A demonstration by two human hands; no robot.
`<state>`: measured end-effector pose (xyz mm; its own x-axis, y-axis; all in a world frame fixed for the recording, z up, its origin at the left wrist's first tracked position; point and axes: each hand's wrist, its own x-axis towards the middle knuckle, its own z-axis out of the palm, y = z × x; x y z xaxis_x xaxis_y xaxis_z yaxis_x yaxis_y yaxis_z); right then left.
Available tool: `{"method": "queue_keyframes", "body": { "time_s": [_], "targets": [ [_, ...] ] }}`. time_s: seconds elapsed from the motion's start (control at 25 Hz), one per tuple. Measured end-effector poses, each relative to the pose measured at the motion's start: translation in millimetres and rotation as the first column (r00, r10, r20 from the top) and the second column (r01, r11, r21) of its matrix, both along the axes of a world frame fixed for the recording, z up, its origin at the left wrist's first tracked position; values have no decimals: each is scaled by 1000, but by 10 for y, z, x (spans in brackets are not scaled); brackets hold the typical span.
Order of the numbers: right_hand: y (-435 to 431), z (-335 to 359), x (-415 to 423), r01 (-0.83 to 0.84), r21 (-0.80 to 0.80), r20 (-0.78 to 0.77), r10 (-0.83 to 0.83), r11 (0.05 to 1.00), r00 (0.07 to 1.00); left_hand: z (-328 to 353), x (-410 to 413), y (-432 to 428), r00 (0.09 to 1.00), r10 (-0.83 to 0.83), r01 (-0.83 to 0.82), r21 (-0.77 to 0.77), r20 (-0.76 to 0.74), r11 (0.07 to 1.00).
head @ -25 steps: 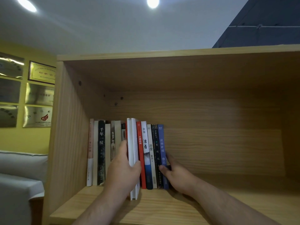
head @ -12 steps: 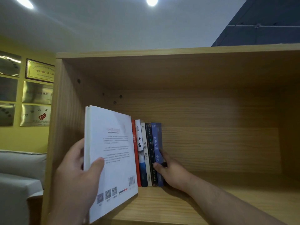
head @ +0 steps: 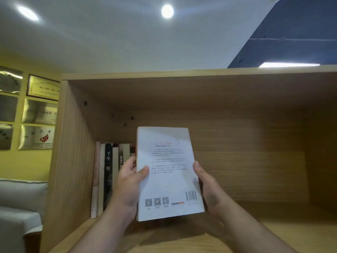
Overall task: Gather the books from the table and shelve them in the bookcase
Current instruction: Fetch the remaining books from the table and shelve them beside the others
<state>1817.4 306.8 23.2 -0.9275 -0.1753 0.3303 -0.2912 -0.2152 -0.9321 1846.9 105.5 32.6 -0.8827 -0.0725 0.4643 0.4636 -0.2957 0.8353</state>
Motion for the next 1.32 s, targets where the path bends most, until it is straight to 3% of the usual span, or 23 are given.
{"method": "queue_keyframes", "body": {
  "time_s": [0.12,0.24,0.36,0.48,0.6,0.76,0.88,1.0,1.16,1.32],
  "targets": [
    [172,60,-40,12,-66,33,-9,998,999,74,-135,178,998,15,-22,-143,-53,990],
    [399,135,-47,93,-181,-4,-96,979,995,11,-253,197,968,161,-218,-319,-194,922],
    [597,157,-121,255,-309,-25,-276,916,961,-149,-301,132,926,289,-366,-379,-244,850],
    [641,153,-150,392,-349,-41,-432,851,901,-245,-303,119,871,340,-484,-496,-356,721],
    [517,99,-178,532,-198,-69,-553,823,830,-283,-362,85,833,392,-551,-539,-390,636],
    [108,-37,-148,629,101,-266,-588,771,764,-298,-420,30,789,510,-609,-540,-341,581],
    [-127,-123,-136,576,241,-312,-499,781,808,-294,-421,21,742,587,-658,-525,-325,541],
    [-218,-172,-100,507,304,-289,-429,806,856,-290,-451,21,679,634,-700,-586,-370,408],
    [-221,-236,-59,347,414,-249,-261,842,932,-274,-533,-42,737,601,-561,-776,-309,289],
    [-111,-243,-44,135,515,-117,-86,846,989,-288,-554,-182,753,572,-497,-850,-325,172]
  ]
}}
